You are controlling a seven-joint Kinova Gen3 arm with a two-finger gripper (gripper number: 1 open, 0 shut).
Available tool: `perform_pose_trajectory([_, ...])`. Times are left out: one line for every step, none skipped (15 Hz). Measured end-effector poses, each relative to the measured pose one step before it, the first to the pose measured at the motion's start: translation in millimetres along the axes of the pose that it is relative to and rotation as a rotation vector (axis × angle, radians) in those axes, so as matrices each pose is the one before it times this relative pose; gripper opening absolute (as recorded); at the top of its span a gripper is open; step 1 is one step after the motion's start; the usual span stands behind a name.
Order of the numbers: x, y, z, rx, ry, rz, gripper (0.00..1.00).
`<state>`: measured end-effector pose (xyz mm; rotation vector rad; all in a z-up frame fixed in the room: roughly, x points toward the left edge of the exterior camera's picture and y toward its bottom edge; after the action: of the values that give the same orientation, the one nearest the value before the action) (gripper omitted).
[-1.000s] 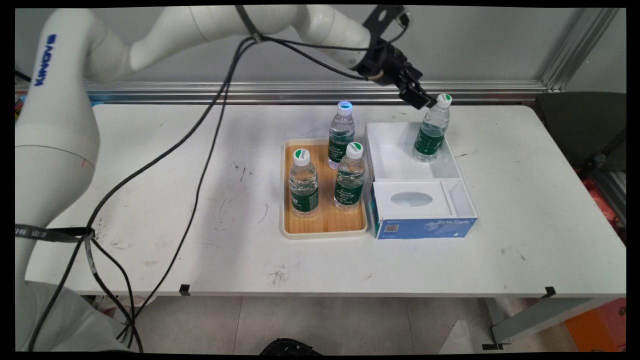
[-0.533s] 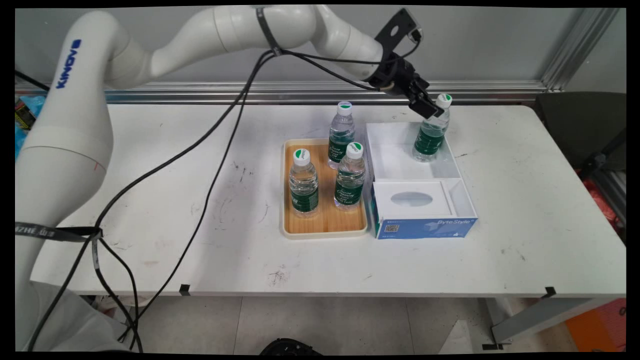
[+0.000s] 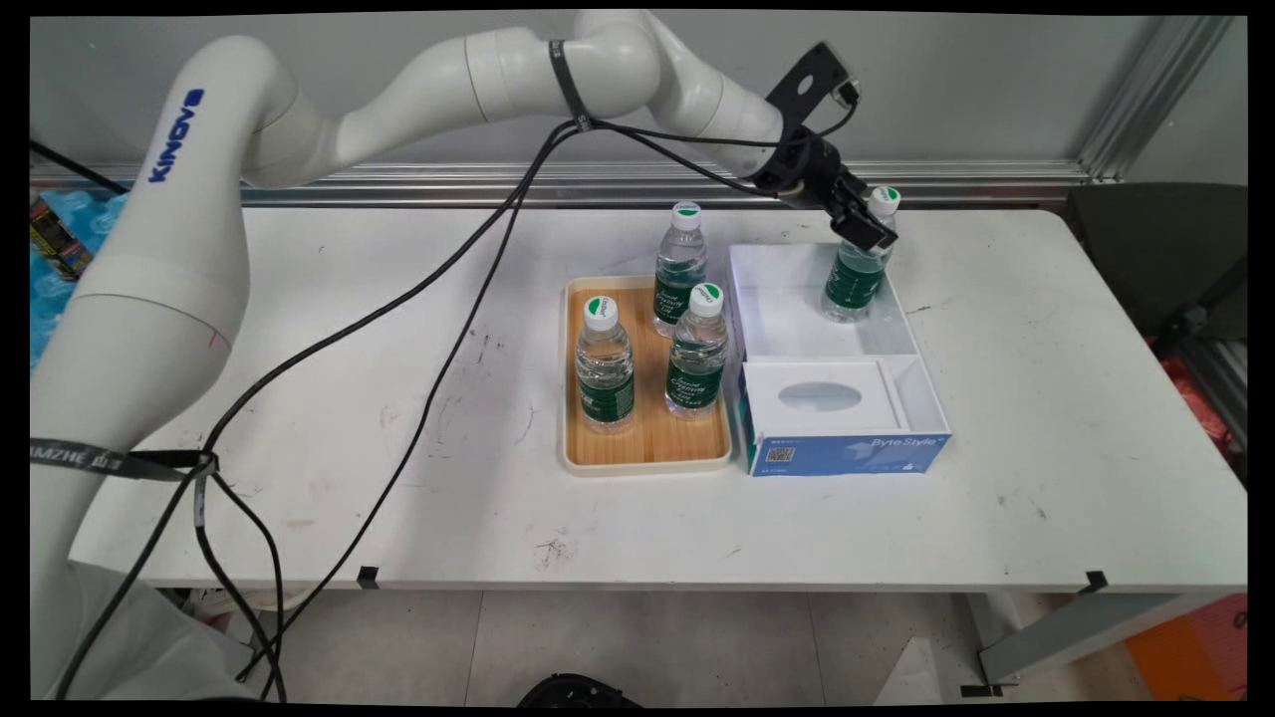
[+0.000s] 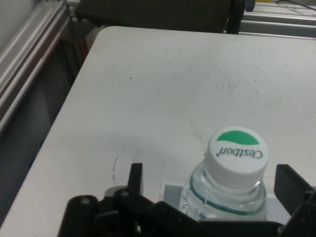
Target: Pick up the green bottle from the white box, then place the picked object on the tray
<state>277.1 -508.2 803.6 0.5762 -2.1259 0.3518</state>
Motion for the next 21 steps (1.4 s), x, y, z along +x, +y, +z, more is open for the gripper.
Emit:
perform_pose_trajectory([-0.63, 0.29, 2.81, -0.00130, -0.00090, -0.00266, 1.00])
perform_pose_trajectory([-0.27, 0.24, 1.95, -0.00131, -0.00062, -0.00136, 1.00])
perform_pose_trajectory([-0.32, 0.16, 1.67, -0.00070, -0.00006, -0.00154, 1.00])
perform_pose_trajectory([-0.61, -0.01, 1.61, -0.00006, -0.00009, -0.00221, 1.00])
perform_pose_trajectory([-0.30, 0.34, 2.17, -0.00191, 0.00041, -0.00217, 1.00])
perform_pose_trajectory([-0.32, 0.37, 1.79, -0.00221, 0.00068, -0.00254, 1.00])
perform_pose_trajectory([-0.31, 0.28, 1.11, -0.00160, 0.00060, -0.00212, 0.00])
perform_pose_trajectory([-0.19, 0.38, 0.93, -0.00196, 0.00072, -0.00181, 0.00])
perform_pose_trajectory([-0.12, 0.52, 0.94, -0.00231, 0.00052, -0.00167, 0.00])
perform_pose_trajectory([-0.06, 0.96, 0.98, -0.00457, 0.00068, -0.00182, 0.00])
perform_pose_trajectory([-0.06, 1.07, 0.54, -0.00429, 0.00027, -0.00057, 0.00])
perform_pose_trajectory([-0.09, 0.74, 0.00, -0.00259, 0.00042, -0.00080, 0.00])
perform_pose_trajectory([0.19, 0.76, -0.06, -0.00232, 0.00056, -0.00037, 0.00])
perform_pose_trajectory([0.50, 0.78, -0.62, -0.00176, 0.00110, -0.00043, 0.00])
perform_pose_trajectory([1.74, 0.53, -1.66, -0.00072, 0.00298, 0.00029, 0.00])
perform_pose_trajectory([2.28, 0.34, -2.55, 0.00049, 0.00385, 0.00103, 0.00])
perform_pose_trajectory([3.20, 0.11, -3.21, 0.00161, 0.00505, 0.00194, 0.00])
perform_pose_trajectory([2.18, 0.09, -2.68, 0.00102, 0.00293, 0.00147, 0.00])
perform_pose_trajectory([2.89, 0.15, -3.87, 0.00138, 0.00403, 0.00242, 0.00])
perform_pose_trajectory([2.82, 0.18, -4.04, 0.00105, 0.00266, 0.00295, 0.00])
perform_pose_trajectory([2.47, 0.39, -3.97, 0.00065, 0.00218, 0.00330, 0.00])
